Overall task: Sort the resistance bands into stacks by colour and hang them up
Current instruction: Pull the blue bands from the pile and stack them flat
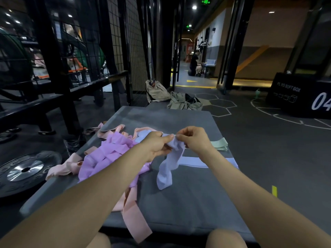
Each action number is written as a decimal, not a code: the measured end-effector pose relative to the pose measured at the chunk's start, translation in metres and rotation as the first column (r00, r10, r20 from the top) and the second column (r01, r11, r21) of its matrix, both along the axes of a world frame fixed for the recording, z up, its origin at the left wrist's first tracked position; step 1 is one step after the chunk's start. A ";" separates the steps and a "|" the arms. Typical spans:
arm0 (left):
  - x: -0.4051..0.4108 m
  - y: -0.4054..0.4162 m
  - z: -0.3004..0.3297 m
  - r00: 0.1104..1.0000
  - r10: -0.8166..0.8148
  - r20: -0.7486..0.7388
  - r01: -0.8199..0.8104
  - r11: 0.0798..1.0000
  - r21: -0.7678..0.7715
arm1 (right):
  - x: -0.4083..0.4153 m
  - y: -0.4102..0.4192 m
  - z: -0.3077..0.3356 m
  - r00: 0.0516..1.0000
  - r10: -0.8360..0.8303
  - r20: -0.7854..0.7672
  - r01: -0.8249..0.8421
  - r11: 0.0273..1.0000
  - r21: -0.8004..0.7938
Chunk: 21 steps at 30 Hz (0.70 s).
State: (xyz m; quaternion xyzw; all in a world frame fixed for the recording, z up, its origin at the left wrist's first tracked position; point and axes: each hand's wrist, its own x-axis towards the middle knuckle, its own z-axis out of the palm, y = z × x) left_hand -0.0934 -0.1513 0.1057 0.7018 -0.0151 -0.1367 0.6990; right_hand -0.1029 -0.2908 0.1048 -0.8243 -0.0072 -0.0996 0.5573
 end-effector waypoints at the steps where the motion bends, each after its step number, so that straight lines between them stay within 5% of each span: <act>1: 0.000 0.003 0.002 0.999 -0.032 0.017 0.031 0.998 0.060 | -0.001 -0.001 -0.001 1.000 -0.004 0.004 0.005 0.997 -0.080; 4: 0.003 0.009 0.009 0.982 -0.171 0.075 0.145 0.952 0.269 | -0.002 0.003 0.002 0.998 0.060 0.031 -0.057 0.992 -0.115; 9: 0.005 0.024 0.025 0.948 -0.304 0.092 0.245 0.886 0.394 | -0.006 0.017 -0.004 0.920 0.370 -0.132 -0.343 0.920 0.190; 13: 0.012 0.047 0.020 0.966 -0.227 0.121 0.150 0.878 0.454 | -0.008 0.014 -0.013 0.900 0.398 -0.179 -0.392 0.917 0.072; 17: 0.021 0.062 0.014 0.979 0.048 0.198 -0.117 0.928 0.353 | -0.008 0.001 -0.013 0.926 0.312 -0.214 -0.367 0.877 -0.309; 21: 0.028 0.067 0.001 0.962 0.201 0.185 -0.248 0.925 0.287 | -0.007 -0.010 -0.026 0.937 0.247 -0.248 -0.339 0.817 -0.466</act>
